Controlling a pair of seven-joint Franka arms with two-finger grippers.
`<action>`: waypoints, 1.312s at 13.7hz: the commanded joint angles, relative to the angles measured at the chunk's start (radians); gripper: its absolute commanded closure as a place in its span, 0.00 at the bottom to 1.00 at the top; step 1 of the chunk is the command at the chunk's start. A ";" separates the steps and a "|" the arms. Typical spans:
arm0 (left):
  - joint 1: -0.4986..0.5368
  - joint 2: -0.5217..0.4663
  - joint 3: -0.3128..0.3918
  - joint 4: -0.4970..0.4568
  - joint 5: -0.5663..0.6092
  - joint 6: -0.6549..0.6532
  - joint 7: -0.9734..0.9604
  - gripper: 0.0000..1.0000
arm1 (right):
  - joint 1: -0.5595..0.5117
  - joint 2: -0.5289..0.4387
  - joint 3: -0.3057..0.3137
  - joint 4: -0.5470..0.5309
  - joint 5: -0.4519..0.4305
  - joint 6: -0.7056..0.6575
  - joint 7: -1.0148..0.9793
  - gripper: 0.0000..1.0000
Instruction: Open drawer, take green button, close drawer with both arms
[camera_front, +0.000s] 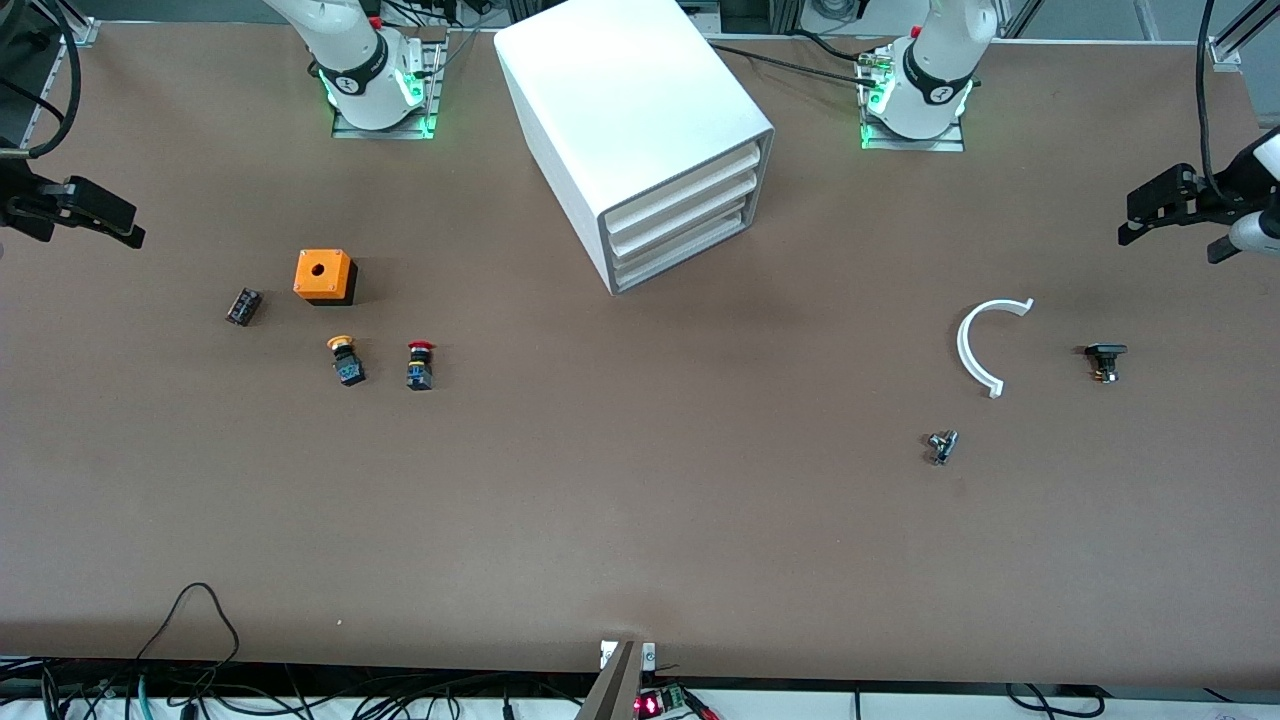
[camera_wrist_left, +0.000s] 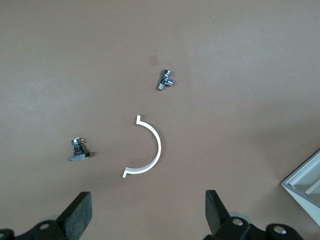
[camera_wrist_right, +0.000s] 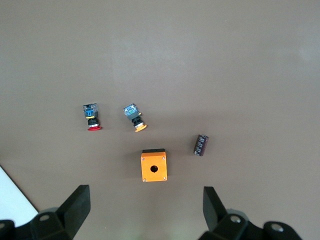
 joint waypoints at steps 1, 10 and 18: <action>0.000 0.010 -0.001 0.029 -0.009 -0.025 0.002 0.00 | -0.007 -0.017 0.004 -0.013 0.016 0.005 -0.017 0.00; -0.001 0.016 0.001 0.042 -0.009 -0.025 -0.003 0.00 | -0.006 -0.016 0.004 -0.011 0.007 0.008 -0.018 0.00; 0.005 0.039 0.005 0.035 -0.026 -0.025 0.003 0.00 | -0.006 -0.014 0.004 -0.011 0.007 0.019 -0.018 0.00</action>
